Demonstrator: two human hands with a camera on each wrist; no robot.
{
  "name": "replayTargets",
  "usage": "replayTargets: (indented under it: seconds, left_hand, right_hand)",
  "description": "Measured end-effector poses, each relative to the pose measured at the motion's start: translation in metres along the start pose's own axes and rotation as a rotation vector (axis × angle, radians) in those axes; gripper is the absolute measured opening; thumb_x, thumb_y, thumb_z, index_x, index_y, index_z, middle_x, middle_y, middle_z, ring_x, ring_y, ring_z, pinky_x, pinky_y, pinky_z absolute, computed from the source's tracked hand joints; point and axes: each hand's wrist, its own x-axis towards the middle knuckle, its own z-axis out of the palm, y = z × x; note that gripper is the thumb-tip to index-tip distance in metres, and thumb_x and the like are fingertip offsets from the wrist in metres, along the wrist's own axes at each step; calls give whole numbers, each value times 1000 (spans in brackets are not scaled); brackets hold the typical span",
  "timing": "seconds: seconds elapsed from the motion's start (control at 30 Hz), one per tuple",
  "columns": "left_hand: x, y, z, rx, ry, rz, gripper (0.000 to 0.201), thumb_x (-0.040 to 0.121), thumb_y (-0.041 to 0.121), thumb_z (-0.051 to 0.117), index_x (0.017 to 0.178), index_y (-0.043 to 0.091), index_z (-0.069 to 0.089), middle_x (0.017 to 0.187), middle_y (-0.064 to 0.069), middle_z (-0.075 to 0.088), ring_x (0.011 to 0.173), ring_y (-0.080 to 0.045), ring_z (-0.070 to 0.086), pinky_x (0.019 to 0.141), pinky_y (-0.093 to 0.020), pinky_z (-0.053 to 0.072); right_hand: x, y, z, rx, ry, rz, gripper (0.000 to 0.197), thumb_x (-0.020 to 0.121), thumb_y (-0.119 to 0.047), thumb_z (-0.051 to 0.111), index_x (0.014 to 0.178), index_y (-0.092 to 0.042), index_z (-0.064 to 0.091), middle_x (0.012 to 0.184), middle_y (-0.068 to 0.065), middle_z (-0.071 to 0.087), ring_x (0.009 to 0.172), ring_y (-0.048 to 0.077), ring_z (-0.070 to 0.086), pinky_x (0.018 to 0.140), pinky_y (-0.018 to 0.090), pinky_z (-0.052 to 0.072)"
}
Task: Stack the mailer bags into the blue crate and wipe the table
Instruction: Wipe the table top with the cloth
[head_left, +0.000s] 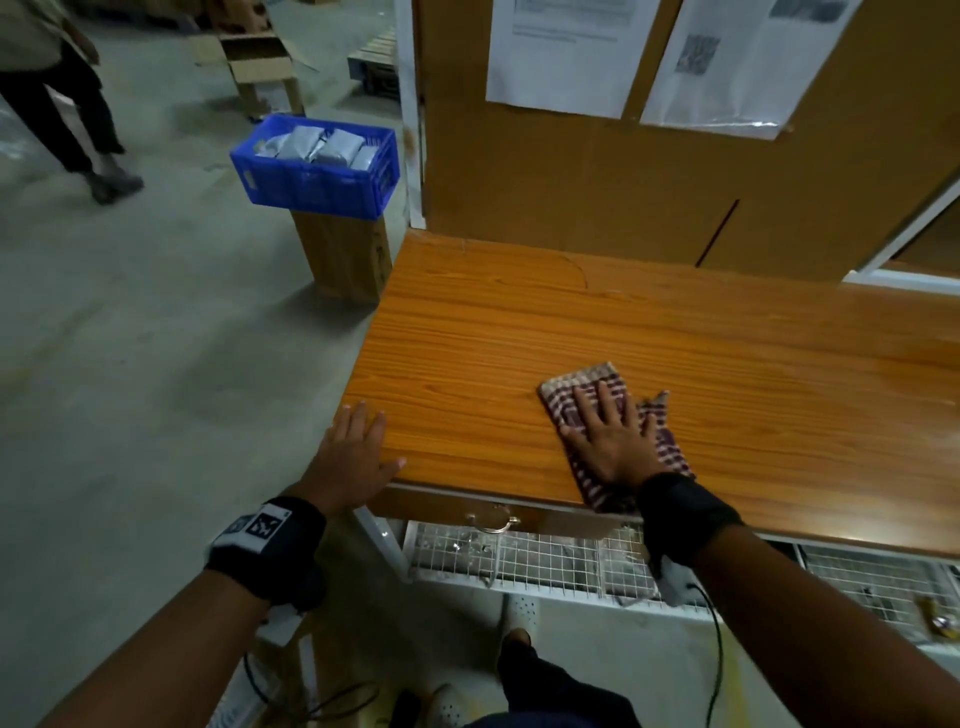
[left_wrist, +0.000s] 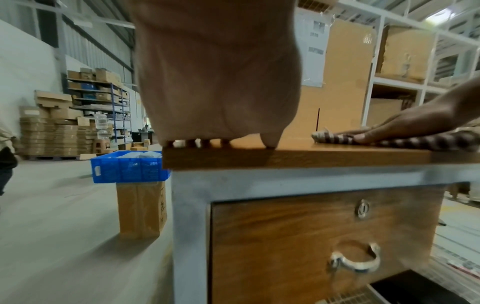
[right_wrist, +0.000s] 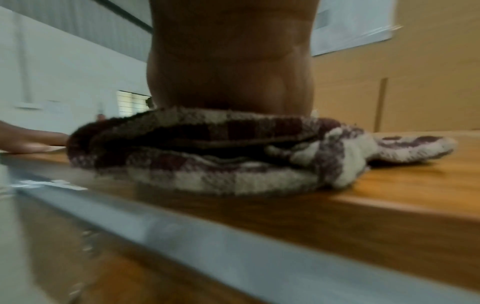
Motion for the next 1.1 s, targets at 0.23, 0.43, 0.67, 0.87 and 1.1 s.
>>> replayTargets:
  seconds: [0.23, 0.43, 0.67, 0.87, 1.1]
  left_hand:
    - [27, 30, -31, 10, -152, -23, 81, 91, 45, 61, 154, 24, 15, 158, -19, 10, 142, -42, 14, 114, -50, 26]
    - [31, 41, -42, 6, -192, -54, 92, 85, 42, 72, 155, 27, 15, 161, -16, 4, 146, -42, 9, 116, -52, 26]
    - [37, 49, -46, -22, -192, -55, 102, 79, 53, 74, 155, 24, 12, 159, -19, 5, 146, -40, 10, 116, -52, 27]
    - [64, 58, -57, -16, -221, -79, 107, 78, 52, 76, 157, 25, 9, 161, -19, -3, 147, -41, 5, 115, -52, 27]
    - [102, 61, -65, 15, -269, -71, 107, 79, 52, 74, 157, 26, 6, 162, -17, -4, 147, -43, 4, 113, -57, 29]
  right_hand:
    - [-30, -81, 21, -114, -108, -286, 68, 97, -65, 14, 154, -37, -12, 161, 2, -23, 146, 40, -19, 112, 66, -12]
    - [-2, -9, -9, -50, -126, -156, 73, 97, -64, 30, 155, -38, -7, 163, -3, -16, 149, 37, -9, 115, 63, 2]
    - [16, -16, -19, -2, -121, 24, 72, 97, -64, 24, 155, -35, -7, 163, 3, -19, 148, 42, -12, 114, 67, -2]
    - [26, -35, -34, -137, -319, -327, 73, 98, -62, 33, 153, -42, -10, 161, -3, -22, 148, 34, -20, 115, 60, -6]
    - [99, 27, -67, 23, -211, 69, 74, 97, -66, 26, 155, -36, -8, 163, 2, -20, 148, 41, -12, 115, 64, 4]
